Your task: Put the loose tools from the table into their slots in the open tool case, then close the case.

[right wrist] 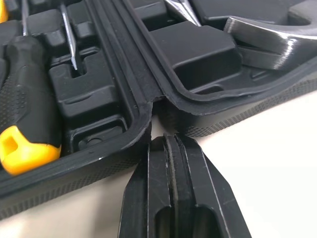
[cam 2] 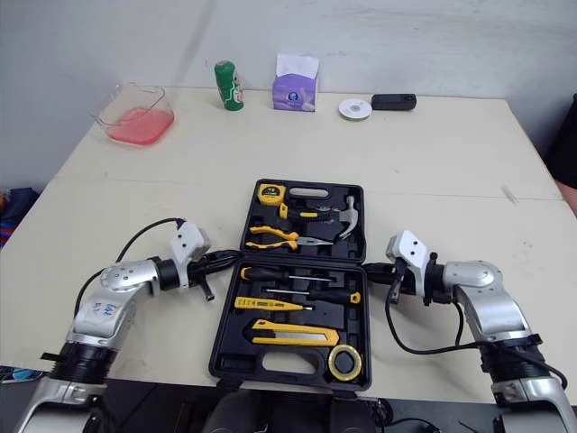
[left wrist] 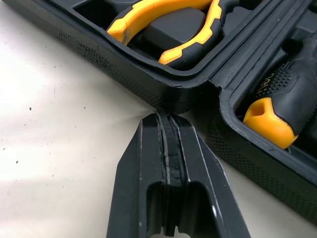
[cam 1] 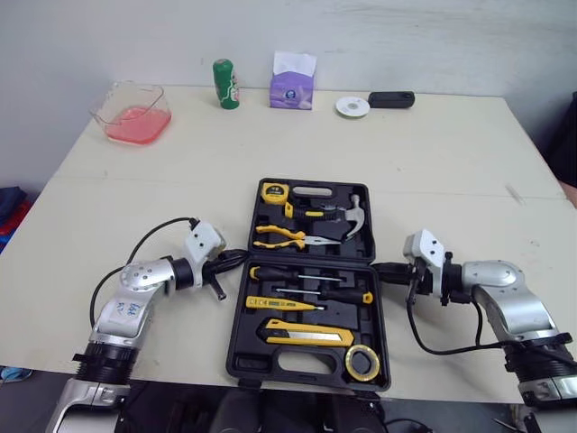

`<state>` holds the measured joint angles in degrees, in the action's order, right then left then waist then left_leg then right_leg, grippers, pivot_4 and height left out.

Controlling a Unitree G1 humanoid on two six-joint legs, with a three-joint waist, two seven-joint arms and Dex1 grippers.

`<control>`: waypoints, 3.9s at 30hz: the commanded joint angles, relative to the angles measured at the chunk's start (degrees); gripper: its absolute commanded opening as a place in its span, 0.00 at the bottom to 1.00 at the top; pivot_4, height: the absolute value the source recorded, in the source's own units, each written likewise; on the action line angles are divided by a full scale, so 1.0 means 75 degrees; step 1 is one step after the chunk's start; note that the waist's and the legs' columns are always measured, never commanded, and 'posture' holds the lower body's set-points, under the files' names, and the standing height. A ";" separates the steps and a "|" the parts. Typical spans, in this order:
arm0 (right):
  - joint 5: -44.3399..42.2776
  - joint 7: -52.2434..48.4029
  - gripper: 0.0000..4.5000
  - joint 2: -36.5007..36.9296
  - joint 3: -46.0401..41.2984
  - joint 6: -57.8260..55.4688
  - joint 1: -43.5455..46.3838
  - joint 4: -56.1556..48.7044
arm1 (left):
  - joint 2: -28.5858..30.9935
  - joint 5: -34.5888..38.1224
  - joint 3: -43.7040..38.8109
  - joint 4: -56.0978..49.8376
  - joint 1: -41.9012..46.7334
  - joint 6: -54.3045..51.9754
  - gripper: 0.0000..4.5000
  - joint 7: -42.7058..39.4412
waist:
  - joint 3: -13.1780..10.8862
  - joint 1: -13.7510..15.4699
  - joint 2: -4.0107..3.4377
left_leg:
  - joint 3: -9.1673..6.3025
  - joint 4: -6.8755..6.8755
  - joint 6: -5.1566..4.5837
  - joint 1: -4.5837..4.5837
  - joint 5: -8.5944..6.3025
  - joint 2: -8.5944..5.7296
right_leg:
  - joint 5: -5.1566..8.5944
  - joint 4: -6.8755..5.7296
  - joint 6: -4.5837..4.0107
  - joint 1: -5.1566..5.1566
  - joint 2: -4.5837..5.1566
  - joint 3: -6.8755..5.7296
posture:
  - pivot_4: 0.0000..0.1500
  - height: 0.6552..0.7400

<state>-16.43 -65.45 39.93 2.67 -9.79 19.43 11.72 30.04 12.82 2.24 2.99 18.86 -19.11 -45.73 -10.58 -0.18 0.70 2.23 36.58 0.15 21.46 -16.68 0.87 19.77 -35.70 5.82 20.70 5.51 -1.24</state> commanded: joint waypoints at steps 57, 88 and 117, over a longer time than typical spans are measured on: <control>-0.2583 0.2625 0.99 0.0670 -0.1686 -1.0835 0.3984 -0.1033 | 0.1571 0.3025 -0.2018 -0.0313 0.3848 -0.9072 1.00 0.1534 | -0.0053 -0.0171 0.0005 | -0.0016 0.0057 0.0022 0.0136 0.0016 0.0002 | -0.0005 -0.0045 0.0005 0.0136 0.0001 0.0004 | 1.00 1.00; -0.2138 0.4749 0.99 -0.0283 -0.0675 -1.1028 0.4683 -0.0151 | 0.0194 0.0843 0.1064 0.4118 0.6288 -0.7309 1.00 0.1167 | -0.0061 -0.0168 0.0028 | 0.0100 0.0098 -0.0006 0.0260 0.0062 -0.0027 | -0.0017 -0.0198 0.0028 0.0331 -0.0006 0.0026 | 1.00 1.00; -0.1800 0.5007 0.99 -0.0691 -0.0508 -1.0660 0.4502 -0.0717 | -0.0417 -0.0521 0.1669 0.4616 0.6352 -0.6775 1.00 0.1045 | -0.0058 -0.0170 0.0031 | 0.0149 0.0122 -0.0011 0.0245 0.0078 -0.0033 | -0.0017 -0.0277 0.0028 0.0365 -0.0008 0.0073 | 1.00 1.00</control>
<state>-30.56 -28.42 34.53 -0.47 -90.81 52.96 8.25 27.57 9.55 14.50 37.55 68.05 -69.27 -38.31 -11.01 -1.45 0.93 3.35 37.52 0.07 23.30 -16.09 0.62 19.64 -37.79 6.03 23.44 5.45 -0.68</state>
